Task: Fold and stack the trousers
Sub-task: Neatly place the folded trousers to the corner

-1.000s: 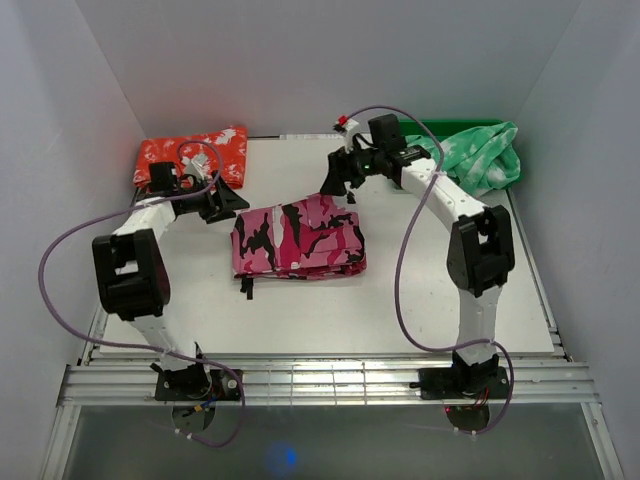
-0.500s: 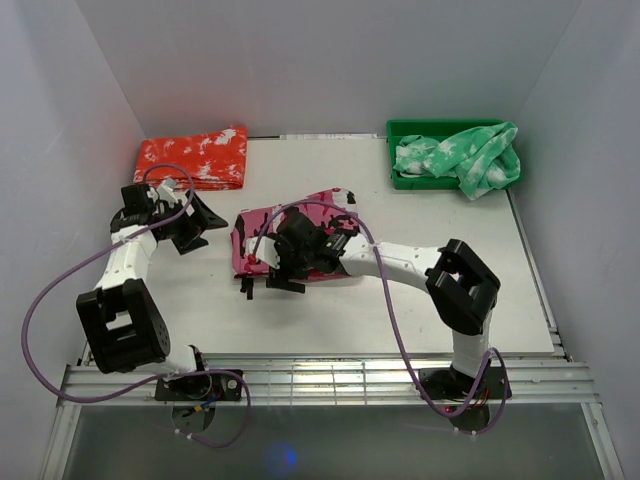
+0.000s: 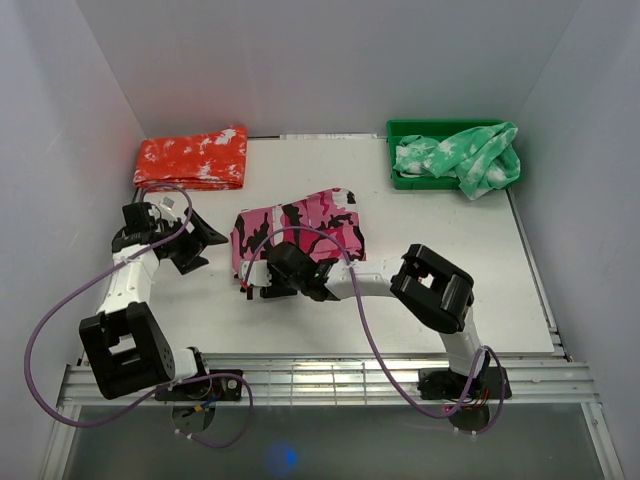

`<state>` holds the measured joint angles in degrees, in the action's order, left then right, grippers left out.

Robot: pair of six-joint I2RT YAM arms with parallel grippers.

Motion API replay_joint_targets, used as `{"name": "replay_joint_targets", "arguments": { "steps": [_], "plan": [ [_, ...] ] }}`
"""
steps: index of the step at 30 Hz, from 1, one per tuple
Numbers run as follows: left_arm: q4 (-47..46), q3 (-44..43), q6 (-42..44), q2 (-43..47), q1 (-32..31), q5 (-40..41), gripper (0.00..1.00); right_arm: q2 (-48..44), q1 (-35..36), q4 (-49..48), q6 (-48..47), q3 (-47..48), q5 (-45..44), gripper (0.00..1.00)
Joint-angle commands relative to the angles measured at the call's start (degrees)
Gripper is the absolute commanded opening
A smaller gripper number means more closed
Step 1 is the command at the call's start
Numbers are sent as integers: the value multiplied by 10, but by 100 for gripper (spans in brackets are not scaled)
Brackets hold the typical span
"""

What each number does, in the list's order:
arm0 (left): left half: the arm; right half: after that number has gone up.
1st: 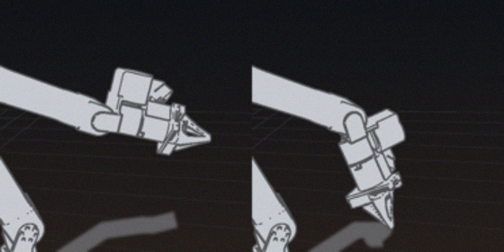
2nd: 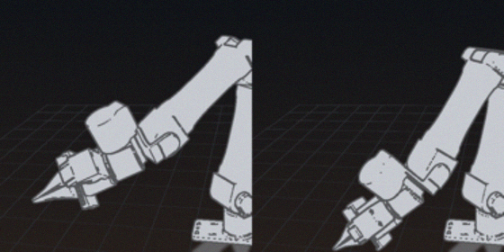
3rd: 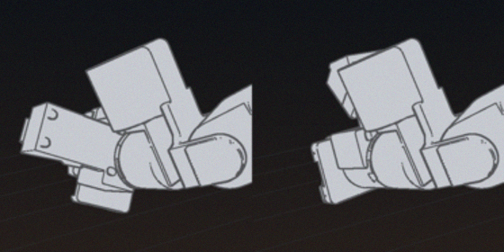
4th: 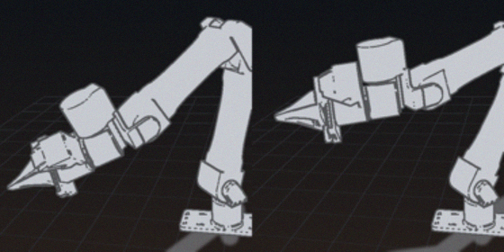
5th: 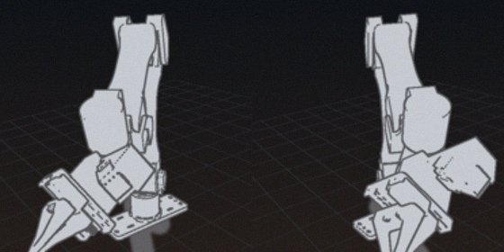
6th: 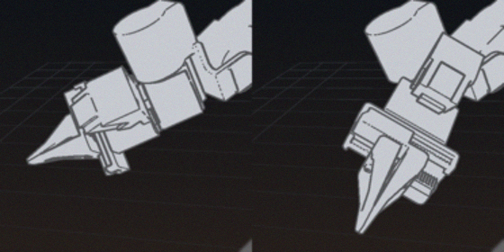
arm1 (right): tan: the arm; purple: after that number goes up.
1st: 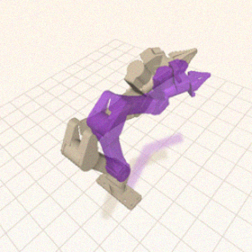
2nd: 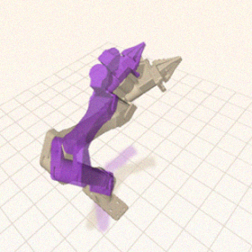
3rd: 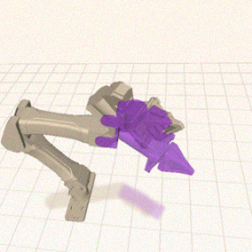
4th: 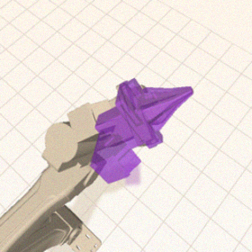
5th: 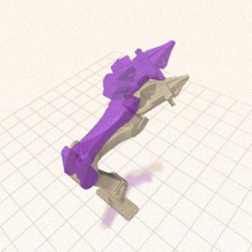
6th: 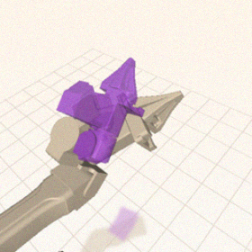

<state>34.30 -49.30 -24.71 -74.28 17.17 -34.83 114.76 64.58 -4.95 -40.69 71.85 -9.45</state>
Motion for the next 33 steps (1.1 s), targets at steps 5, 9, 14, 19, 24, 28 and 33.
{"name": "replay_joint_targets", "arguments": {
  "steps": [5, 9, 14, 19, 24, 28, 33],
  "plan": [
    [-20, 18, -17, 4, 4, 4, 98, 42, 3, -63, -34, -12, -50, 49],
    [-27, 34, -29, 4, 4, 4, 98, 34, -3, -32, -20, 9, -19, 8],
    [-50, 74, -53, 20, 4, -17, 98, 25, -31, 74, 80, 128, 74, 8],
    [-123, 104, -110, 4, 3, -25, 98, 19, -54, 99, 105, 155, 122, 8],
    [-173, 85, -133, -43, -6, -15, 98, 15, -60, 110, 107, 148, 141, 8],
    [-220, 78, -156, -57, -8, -30, 98, 19, -61, 116, 112, 150, 147, 8],
    [-226, 81, -162, -69, -26, -24, 98, 22, -61, 116, 116, 152, 146, 8]
  ]
}}
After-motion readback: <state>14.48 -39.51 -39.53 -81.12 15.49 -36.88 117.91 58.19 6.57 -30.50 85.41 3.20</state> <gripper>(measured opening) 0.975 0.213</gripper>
